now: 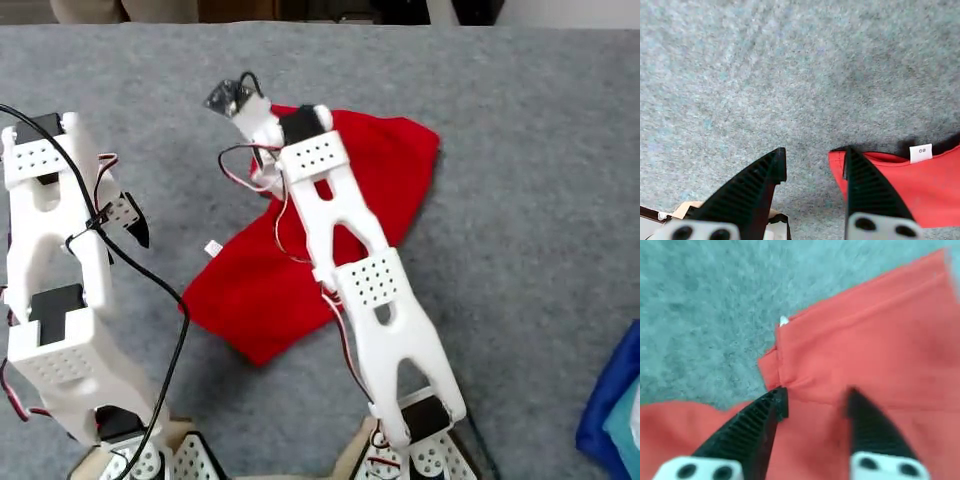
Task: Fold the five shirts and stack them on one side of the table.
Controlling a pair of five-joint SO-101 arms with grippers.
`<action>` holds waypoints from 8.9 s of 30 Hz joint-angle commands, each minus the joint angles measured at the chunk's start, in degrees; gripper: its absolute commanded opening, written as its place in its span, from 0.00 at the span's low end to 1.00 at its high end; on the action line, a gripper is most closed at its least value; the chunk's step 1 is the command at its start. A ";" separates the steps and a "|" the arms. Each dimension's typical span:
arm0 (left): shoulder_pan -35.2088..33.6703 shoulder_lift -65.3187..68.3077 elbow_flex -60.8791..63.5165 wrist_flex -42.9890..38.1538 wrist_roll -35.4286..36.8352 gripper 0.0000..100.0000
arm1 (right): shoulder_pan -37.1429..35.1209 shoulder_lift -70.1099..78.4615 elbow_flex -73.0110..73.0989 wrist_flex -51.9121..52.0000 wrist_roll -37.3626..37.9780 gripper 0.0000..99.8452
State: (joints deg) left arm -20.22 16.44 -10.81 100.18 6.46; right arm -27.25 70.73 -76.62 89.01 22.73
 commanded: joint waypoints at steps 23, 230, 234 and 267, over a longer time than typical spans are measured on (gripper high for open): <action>-0.44 -0.31 3.69 0.53 -0.35 0.20 | -2.24 -23.08 -4.44 13.36 -1.14 0.01; 34.11 47.43 -74.37 0.70 17.14 0.11 | 43.47 -51.03 79.34 -51.52 6.24 0.01; 34.11 47.43 -74.46 0.70 17.49 0.29 | 43.47 -49.19 78.64 -51.87 8.44 0.01; 40.97 11.12 0.26 -30.42 6.59 0.22 | 43.74 -48.75 78.02 -51.69 8.44 0.01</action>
State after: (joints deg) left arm 22.07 30.59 -11.34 72.57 11.74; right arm 17.23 22.29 3.21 37.41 30.64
